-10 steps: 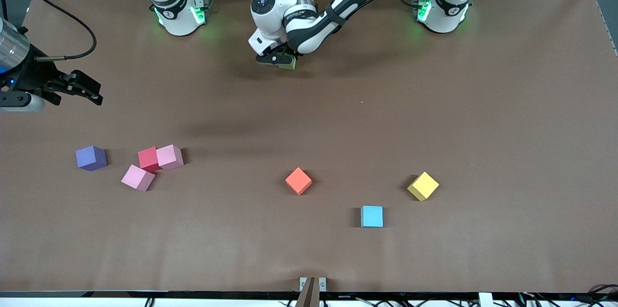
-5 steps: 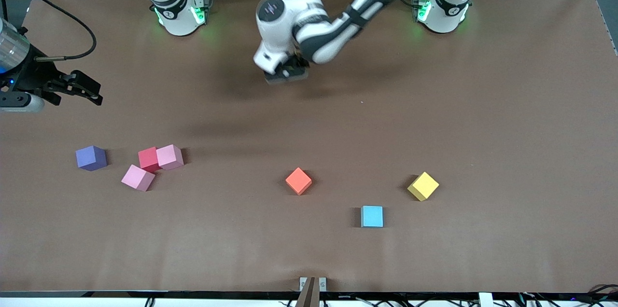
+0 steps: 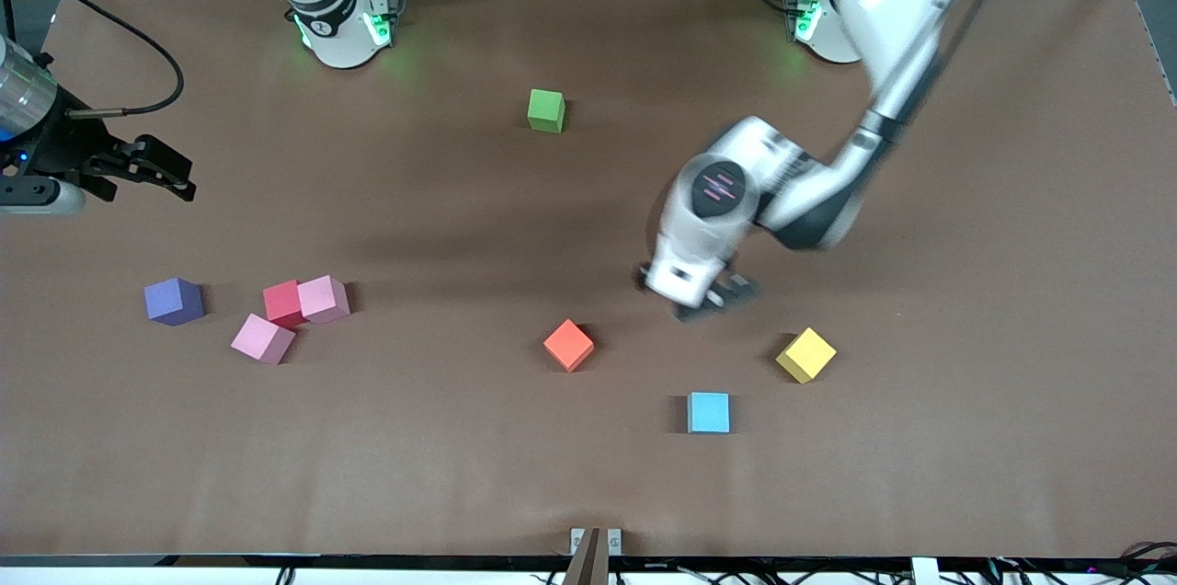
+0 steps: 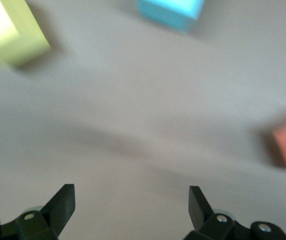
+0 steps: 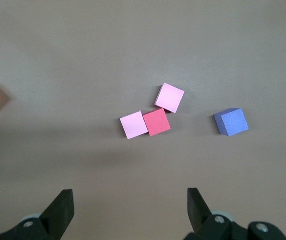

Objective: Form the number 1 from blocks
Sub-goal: 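Move the left gripper over to the yellow cube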

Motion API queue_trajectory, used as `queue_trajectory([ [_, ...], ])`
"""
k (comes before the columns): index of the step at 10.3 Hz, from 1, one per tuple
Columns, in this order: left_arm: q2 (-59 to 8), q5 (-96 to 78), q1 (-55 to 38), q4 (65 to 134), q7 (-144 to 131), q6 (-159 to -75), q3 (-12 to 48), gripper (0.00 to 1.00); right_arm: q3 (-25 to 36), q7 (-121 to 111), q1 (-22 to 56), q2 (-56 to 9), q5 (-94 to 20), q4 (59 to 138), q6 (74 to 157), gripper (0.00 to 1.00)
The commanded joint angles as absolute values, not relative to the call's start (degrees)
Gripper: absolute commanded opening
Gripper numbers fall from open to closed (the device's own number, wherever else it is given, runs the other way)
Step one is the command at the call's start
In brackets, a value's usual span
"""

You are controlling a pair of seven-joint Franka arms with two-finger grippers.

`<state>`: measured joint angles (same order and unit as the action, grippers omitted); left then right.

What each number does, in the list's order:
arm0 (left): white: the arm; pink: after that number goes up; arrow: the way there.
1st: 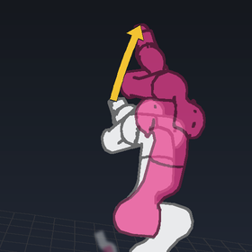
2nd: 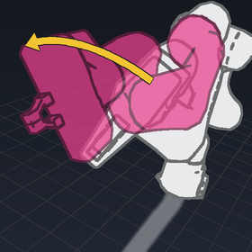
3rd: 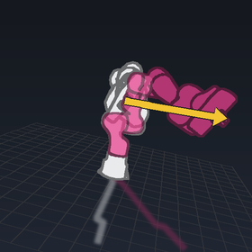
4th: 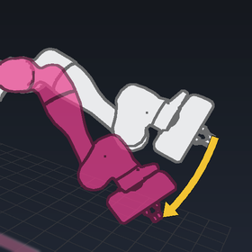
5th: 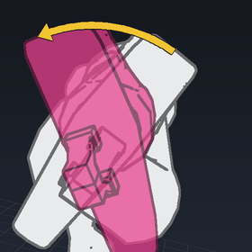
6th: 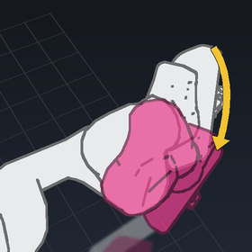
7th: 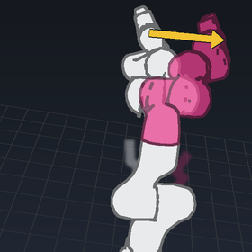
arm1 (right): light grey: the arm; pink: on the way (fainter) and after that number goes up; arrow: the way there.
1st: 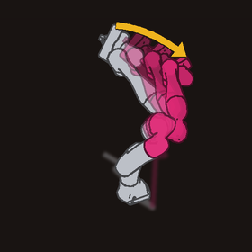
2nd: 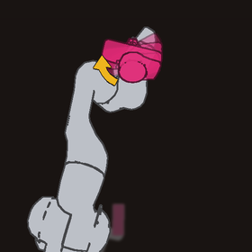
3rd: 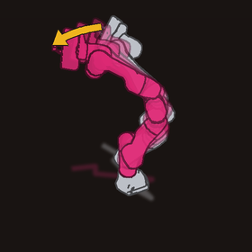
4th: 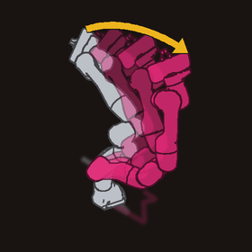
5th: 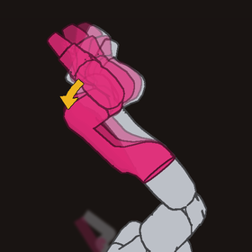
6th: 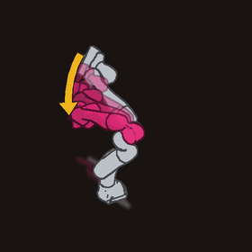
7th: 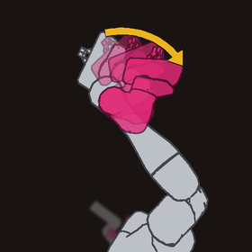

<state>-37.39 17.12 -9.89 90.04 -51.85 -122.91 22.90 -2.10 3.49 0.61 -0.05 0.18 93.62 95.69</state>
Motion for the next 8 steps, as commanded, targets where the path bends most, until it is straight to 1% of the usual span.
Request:
queue_trajectory([
  [1, -39.11, 18.02, -7.05, 87.9, -33.31, -122.43, 18.47, 1.0, -2.72, 2.46, -0.44, 0.26, -0.97, 93.43, 95.45, 1.0],
  [3, -41.91, 17.76, -6.42, 84.74, -30.76, -122.52, 15.23, 1.0, -2.72, 2.29, -0.79, 0.35, -0.53, 93.6, 95.54, 1.0],
  [4, -42.18, 17.32, -6.42, 84.81, -35.63, -122.87, 13.03, 1.0, -2.72, 2.29, -1.49, 0.26, -0.53, 93.6, 95.62, 1.0],
  [6, -42.89, 16.97, -3.88, 84.9, -44.43, -123.92, 12.39, 1.0, -2.72, 2.29, -2.02, 0.26, -0.53, 93.69, 95.8, 1.0],
  [8, -43.41, 15.82, -3.34, 85.25, -53.83, -128.03, 12.39, 1.0, -2.72, 2.37, -2.02, 0.26, -0.79, 93.6, 95.89, 1.0],
])
